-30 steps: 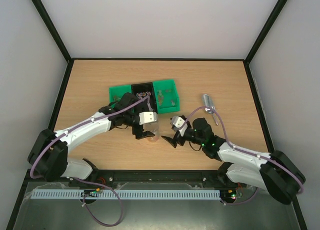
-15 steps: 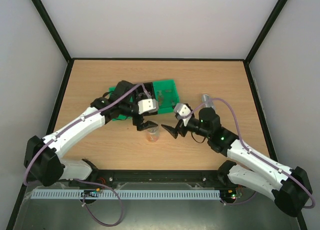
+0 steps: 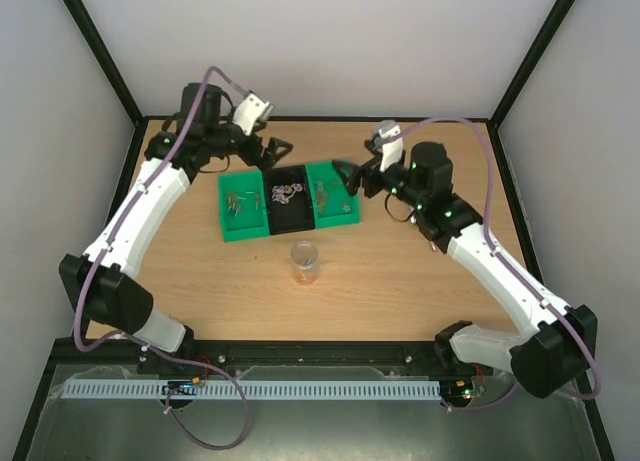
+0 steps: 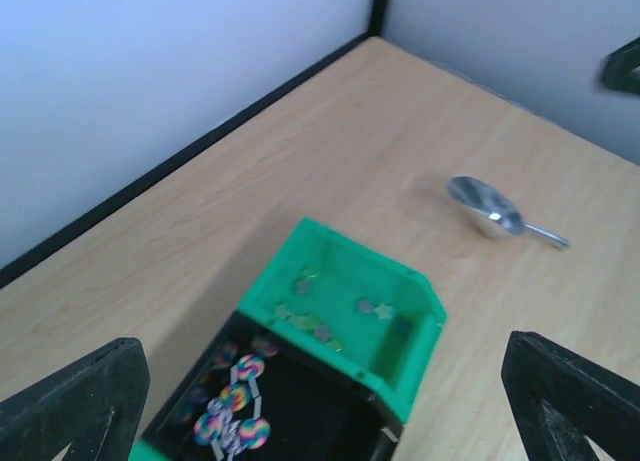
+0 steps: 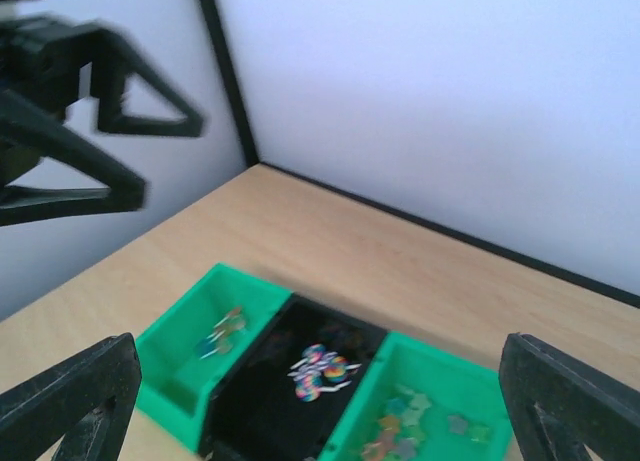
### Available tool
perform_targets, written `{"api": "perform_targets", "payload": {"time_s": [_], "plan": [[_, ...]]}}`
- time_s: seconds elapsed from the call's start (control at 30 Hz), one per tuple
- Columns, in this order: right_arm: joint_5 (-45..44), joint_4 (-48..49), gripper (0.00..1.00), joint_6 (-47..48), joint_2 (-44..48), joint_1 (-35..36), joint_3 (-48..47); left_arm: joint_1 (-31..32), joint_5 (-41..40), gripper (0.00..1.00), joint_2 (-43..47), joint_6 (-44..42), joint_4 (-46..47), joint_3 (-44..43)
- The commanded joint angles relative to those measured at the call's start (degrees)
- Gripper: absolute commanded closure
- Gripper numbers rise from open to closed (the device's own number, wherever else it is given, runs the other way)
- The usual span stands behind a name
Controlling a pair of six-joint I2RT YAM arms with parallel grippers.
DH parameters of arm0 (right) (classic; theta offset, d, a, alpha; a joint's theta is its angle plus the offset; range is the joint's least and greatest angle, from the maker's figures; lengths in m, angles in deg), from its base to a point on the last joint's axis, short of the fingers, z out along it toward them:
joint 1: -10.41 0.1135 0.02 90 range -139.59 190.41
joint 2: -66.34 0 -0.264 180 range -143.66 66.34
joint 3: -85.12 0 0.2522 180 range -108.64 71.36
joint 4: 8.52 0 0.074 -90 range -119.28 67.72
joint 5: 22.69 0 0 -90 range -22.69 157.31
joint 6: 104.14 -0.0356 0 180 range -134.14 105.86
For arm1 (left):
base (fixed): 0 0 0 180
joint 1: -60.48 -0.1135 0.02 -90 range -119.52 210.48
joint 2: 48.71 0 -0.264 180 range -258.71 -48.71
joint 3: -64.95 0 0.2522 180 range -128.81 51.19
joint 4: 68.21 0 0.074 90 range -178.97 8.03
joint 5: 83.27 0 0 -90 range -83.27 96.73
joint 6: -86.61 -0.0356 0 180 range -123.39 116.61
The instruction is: Pack the candies
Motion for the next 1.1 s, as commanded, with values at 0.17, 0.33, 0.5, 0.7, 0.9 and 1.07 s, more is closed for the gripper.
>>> {"api": "perform_targets", "payload": {"time_s": [0.17,0.33,0.5,0.7,0.9,1.07], "plan": [[4.81,-7.74,0.01,-4.94,-5.91,-16.1,-8.43,-17.12,0.79,0.01,-5.11,14.54,-3.86,-4.08],[8.57,-10.44,0.01,-6.14,-7.76,-26.71,-8.05,-24.05,-2.52,0.01,-7.0,15.18,-5.55,-3.09],[10.73,-11.03,0.01,-6.55,-8.3,-35.45,-4.09,-28.98,-5.58,0.0,-6.38,15.15,-4.78,1.66],[12.65,-12.29,0.01,-3.47,-7.18,-42.62,2.4,-30.89,-9.2,0.0,-2.49,14.31,-1.53,12.19],[12.9,-12.98,0.01,-1.66,-4.43,-44.22,9.39,-30.83,-10.97,0.0,0.48,15.42,1.63,21.37],[13.36,-13.28,0.01,-1.0,-3.38,-44.23,12.35,-30.88,-11.49,0.0,1.4,16.26,2.83,24.18]]}}
